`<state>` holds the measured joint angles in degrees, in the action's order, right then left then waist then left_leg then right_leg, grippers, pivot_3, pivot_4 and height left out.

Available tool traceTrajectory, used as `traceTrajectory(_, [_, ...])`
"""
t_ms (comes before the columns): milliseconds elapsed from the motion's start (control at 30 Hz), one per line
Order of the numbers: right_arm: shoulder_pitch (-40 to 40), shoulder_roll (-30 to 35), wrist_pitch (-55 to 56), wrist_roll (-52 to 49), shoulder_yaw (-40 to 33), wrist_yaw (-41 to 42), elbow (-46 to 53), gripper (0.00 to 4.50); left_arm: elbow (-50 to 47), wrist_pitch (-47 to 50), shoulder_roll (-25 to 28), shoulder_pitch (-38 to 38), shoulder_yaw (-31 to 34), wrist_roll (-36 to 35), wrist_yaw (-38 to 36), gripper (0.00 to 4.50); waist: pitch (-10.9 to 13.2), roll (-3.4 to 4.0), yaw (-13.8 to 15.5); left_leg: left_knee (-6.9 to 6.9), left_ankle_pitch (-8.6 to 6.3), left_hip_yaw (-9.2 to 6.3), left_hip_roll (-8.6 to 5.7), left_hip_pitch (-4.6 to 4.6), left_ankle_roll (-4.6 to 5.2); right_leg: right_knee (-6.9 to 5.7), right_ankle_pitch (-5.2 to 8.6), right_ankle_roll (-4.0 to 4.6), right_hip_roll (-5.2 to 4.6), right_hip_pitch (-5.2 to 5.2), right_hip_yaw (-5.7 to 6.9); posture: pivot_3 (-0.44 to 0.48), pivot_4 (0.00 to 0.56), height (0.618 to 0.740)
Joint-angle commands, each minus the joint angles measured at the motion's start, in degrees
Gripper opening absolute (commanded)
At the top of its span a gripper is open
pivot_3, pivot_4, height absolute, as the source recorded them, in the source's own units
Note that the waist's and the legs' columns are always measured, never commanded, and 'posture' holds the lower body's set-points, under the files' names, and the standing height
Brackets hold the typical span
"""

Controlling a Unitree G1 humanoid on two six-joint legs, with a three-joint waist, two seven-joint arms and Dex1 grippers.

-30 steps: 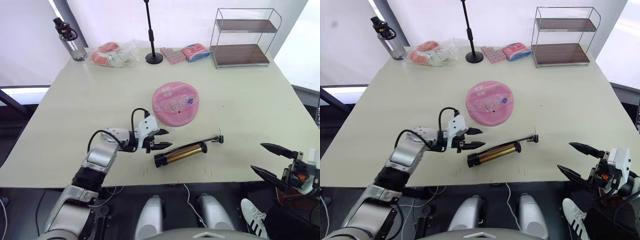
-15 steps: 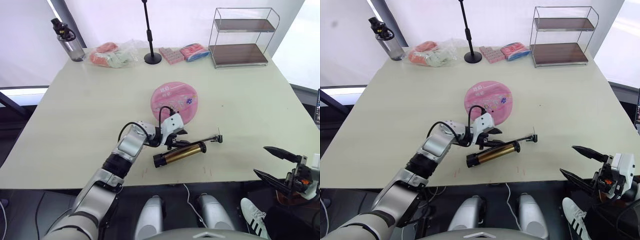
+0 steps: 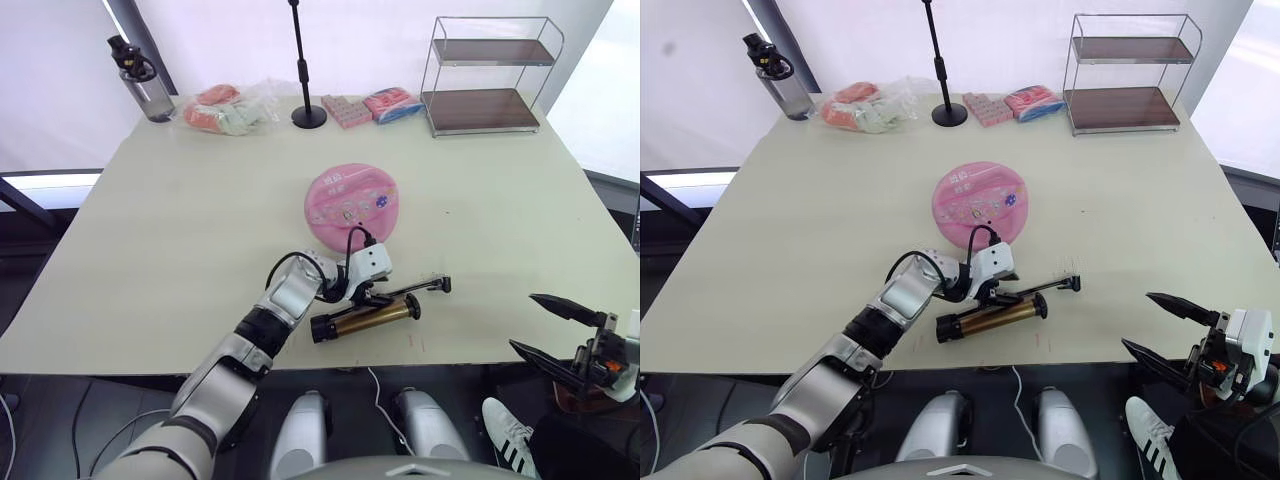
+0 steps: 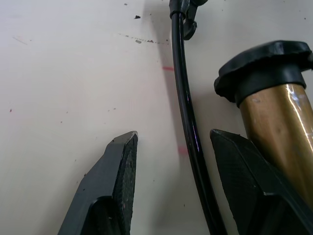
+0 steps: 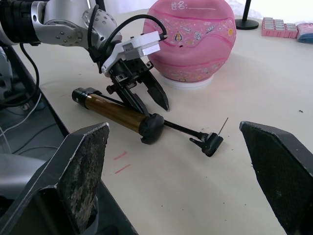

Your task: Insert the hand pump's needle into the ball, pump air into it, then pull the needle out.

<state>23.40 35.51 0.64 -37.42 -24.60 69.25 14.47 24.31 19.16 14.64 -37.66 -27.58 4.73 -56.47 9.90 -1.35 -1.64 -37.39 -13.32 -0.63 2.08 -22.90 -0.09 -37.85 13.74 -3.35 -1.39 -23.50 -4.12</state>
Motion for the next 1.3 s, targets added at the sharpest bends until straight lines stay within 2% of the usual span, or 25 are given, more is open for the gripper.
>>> traceTrajectory(33, [0.2,0.1,1.2,-0.8,-1.9,0.4,0.0,4.50,2.2,-0.8,-2.0,-0.9,-1.4,1.2,0.1,2.54,0.0,0.00,0.2,0.00,0.00,0.00,0.00,0.00,0.00,0.00,0.00,0.00,0.00,0.00,0.00,0.000,0.150,0.731])
traceTrajectory(200, [0.2,0.1,1.2,-0.8,-1.9,0.3,-0.4,4.50,5.0,-1.7,-4.1,-1.5,-2.1,2.0,-0.8,2.54,0.0,0.02,1.0,-0.01,0.00,0.00,-0.01,0.00,0.00,0.00,0.01,0.01,0.00,0.01,0.00,0.000,0.150,0.731])
traceTrajectory(233, [0.2,0.1,1.2,-0.6,-2.0,0.1,-0.6,4.50,5.6,-1.5,-4.6,-1.6,-2.5,2.0,-1.5,2.10,0.0,0.02,1.0,-0.01,0.00,0.00,-0.01,0.00,0.00,0.00,0.01,0.01,0.00,0.02,0.00,0.000,0.150,0.731])
traceTrajectory(300, [0.3,0.1,1.2,-0.4,-2.1,0.0,-0.8,4.50,6.3,-1.4,-5.2,-1.7,-2.7,2.0,-2.1,1.91,0.0,0.01,1.1,-0.02,0.00,0.00,-0.02,0.00,0.00,0.01,0.01,0.01,0.00,0.02,0.00,0.000,0.150,0.731])
traceTrajectory(333, [0.3,0.1,1.1,-0.4,-2.2,-0.2,-0.8,4.50,6.8,-1.8,-5.5,-1.8,-2.8,2.2,-2.0,1.66,0.0,0.01,1.1,-0.02,0.00,0.00,-0.02,0.00,0.00,0.02,0.01,0.01,-0.01,0.03,0.00,0.000,0.150,0.731])
traceTrajectory(367, [0.3,0.1,1.1,-0.4,-2.2,-0.3,-0.8,4.50,7.2,-2.1,-5.7,-1.9,-2.9,2.5,-1.9,1.17,0.0,0.01,1.1,-0.02,0.00,0.00,-0.02,0.00,0.00,0.03,0.01,0.01,-0.01,0.03,0.00,0.000,0.150,0.731])
traceTrajectory(467, [0.7,-0.1,1.0,-0.6,-2.5,-0.6,-0.6,4.50,7.7,-2.9,-6.1,-1.6,-3.0,3.1,-1.8,0.29,0.0,0.02,1.0,-0.01,0.00,-0.01,-0.02,0.00,0.00,0.03,0.00,0.01,-0.01,0.03,0.00,0.000,0.150,0.731])
traceTrajectory(500, [0.8,-0.1,1.0,-0.6,-2.5,-0.7,-0.6,4.50,7.5,-3.1,-6.1,-1.5,-3.0,3.2,-2.0,0.13,0.0,0.03,1.0,-0.01,0.00,-0.01,-0.02,0.00,0.00,0.02,0.01,0.01,-0.01,0.03,0.00,0.000,0.150,0.731])
traceTrajectory(867, [1.5,-1.6,-2.2,-2.4,-2.6,-6.1,3.0,4.50,-1.8,-5.4,-4.9,2.0,-0.6,1.1,-1.9,0.13,0.0,0.04,0.9,0.00,0.00,-0.03,-0.01,0.00,0.00,0.02,0.01,0.02,-0.01,0.03,0.00,0.000,0.150,0.731])
traceTrajectory(1133, [0.9,-6.0,-11.7,-7.2,-0.9,-19.4,10.2,4.50,-12.3,-6.2,-3.8,6.8,5.4,-6.5,-2.3,0.13,0.0,0.06,0.9,0.00,0.00,-0.03,0.02,-0.01,0.00,-0.01,0.02,0.04,0.00,0.01,0.01,0.000,0.150,0.731])
traceTrajectory(1300, [-2.4,-8.3,-19.9,-11.7,2.4,-29.5,15.1,4.50,-13.8,-8.2,-3.6,7.5,7.6,-10.4,-4.2,0.13,0.0,0.07,0.8,-0.01,0.00,-0.01,0.02,0.00,0.00,-0.01,0.02,0.05,0.00,0.01,0.00,0.000,0.150,0.731])
